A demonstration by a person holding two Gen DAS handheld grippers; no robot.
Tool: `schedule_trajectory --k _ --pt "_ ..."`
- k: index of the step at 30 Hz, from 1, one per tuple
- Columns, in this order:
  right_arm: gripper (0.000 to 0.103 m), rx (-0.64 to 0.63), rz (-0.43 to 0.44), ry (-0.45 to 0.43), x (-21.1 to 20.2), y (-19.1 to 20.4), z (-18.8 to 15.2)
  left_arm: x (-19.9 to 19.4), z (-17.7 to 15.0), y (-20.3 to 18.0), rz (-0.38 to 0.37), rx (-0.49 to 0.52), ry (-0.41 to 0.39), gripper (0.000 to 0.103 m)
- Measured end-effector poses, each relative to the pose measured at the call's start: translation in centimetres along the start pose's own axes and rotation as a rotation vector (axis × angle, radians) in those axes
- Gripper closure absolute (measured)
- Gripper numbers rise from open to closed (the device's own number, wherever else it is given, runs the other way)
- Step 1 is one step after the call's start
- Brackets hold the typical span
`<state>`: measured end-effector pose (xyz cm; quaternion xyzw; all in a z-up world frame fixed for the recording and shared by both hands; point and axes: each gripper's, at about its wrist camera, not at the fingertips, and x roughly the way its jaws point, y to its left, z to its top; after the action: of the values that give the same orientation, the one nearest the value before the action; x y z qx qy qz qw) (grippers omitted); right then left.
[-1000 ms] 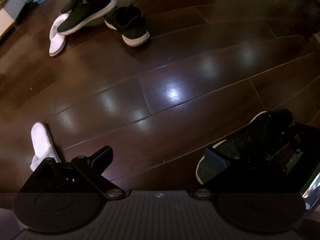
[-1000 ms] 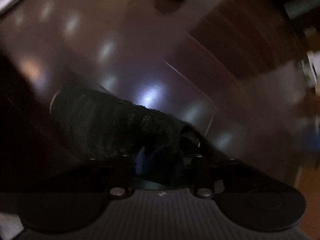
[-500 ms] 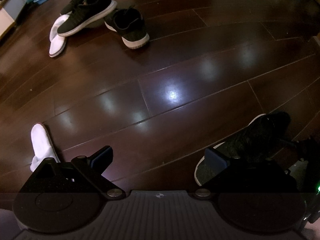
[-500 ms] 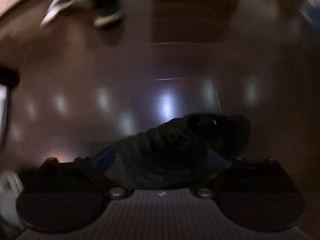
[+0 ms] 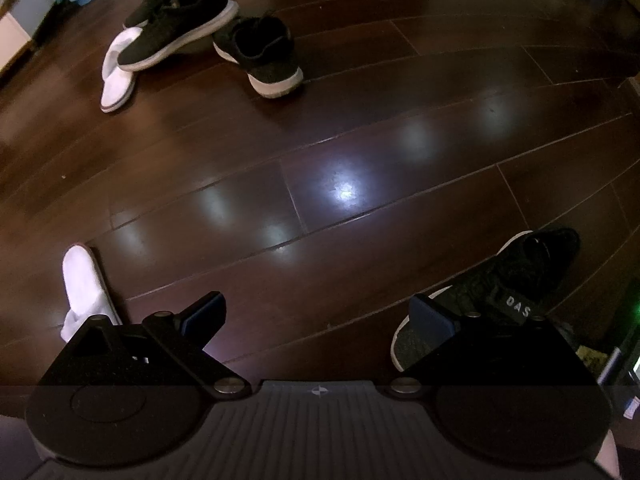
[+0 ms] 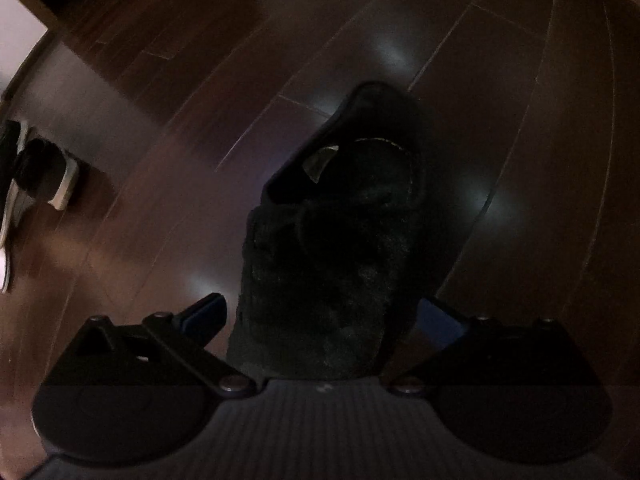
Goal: Organize scattered shoes
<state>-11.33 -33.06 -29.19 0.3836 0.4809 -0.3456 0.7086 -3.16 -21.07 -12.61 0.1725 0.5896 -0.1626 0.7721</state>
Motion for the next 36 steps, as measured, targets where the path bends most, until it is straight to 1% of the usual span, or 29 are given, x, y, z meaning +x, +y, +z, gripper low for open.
schedule_trajectory --k 5,10,12,14,17,19,22,25,30,35,36 --pt "0.0 0.038 -0.04 -0.007 1.2 1.2 -0.3 0.8 0.1 0.8 0.016 -0.043 0.021 0.003" --pt "0.001 0.052 -0.035 -0.006 1.7 1.6 -0.8 1.2 0.0 1.4 0.01 -0.071 0.042 0.002" --pt "0.007 0.025 -0.033 -0.013 1.7 1.6 -1.2 1.1 0.0 1.2 0.01 -0.064 0.043 0.002" --pt "0.018 -0.007 -0.026 -0.008 2.1 0.9 -0.9 1.2 -0.1 1.1 0.006 -0.059 0.048 0.002" --pt "0.028 -0.066 -0.006 0.009 1.9 0.3 -0.1 1.2 -0.1 0.8 0.001 -0.058 0.056 0.002" --pt "0.031 -0.121 -0.003 0.019 1.6 0.3 0.1 1.3 -0.1 0.8 -0.002 -0.061 0.06 0.002" --pt "0.034 -0.242 -0.016 0.022 1.1 0.5 0.1 1.3 -0.2 0.7 -0.007 -0.063 0.065 0.002" --pt "0.034 -0.356 -0.025 0.035 0.7 0.6 0.0 1.3 -0.2 0.6 -0.01 -0.063 0.065 0.002" --pt "0.034 -0.582 -0.018 0.079 0.5 1.5 -0.2 1.2 -0.2 0.3 -0.013 -0.061 0.064 0.002" --pt "0.033 -1.001 -0.002 0.135 1.2 3.6 -1.0 1.1 -0.2 0.2 -0.016 -0.056 0.062 0.002" --pt "0.033 -1.061 -0.004 0.148 1.2 3.9 -1.3 1.1 -0.2 0.2 -0.017 -0.057 0.063 0.002"
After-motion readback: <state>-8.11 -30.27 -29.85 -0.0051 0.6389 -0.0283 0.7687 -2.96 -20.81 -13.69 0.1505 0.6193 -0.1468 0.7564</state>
